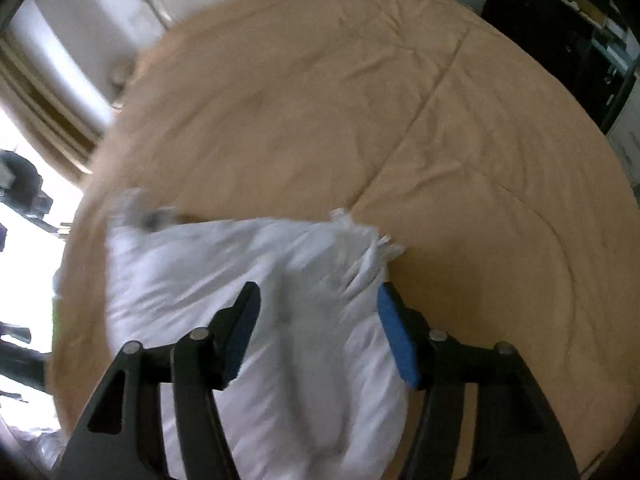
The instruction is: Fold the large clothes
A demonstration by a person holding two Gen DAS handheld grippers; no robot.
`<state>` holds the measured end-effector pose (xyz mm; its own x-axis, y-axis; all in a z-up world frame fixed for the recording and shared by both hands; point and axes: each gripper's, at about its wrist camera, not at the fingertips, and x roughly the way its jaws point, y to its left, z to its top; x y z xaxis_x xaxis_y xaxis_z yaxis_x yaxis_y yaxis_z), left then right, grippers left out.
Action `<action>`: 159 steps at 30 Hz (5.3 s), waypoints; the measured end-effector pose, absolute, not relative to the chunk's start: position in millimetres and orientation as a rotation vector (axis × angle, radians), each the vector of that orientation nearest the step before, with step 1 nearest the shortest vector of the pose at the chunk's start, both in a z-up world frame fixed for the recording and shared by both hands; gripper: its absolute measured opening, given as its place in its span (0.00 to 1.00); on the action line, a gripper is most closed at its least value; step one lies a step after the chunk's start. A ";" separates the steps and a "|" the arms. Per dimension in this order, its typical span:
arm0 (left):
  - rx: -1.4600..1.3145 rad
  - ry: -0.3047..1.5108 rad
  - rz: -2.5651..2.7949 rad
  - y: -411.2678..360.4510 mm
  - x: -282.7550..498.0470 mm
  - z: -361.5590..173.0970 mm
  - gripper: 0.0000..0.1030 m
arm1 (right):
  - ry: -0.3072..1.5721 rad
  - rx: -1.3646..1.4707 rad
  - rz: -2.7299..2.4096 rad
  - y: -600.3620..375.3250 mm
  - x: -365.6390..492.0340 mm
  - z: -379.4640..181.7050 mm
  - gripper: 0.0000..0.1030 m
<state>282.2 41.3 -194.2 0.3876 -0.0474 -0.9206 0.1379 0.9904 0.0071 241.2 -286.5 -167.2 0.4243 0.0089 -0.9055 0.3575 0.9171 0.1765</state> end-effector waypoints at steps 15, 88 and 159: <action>0.199 1.149 0.024 42.2 261.1 3.3 0.97 | 1.297 0.060 -0.297 -168.6 100.4 -58.7 1.00; 0.094 1.295 -0.037 33.4 226.7 -8.4 0.99 | 1.376 0.062 -0.241 -166.9 63.5 -66.3 1.00; 0.061 1.377 -0.059 29.8 223.9 -20.9 0.99 | 1.418 0.062 -0.225 -172.4 56.3 -76.8 1.00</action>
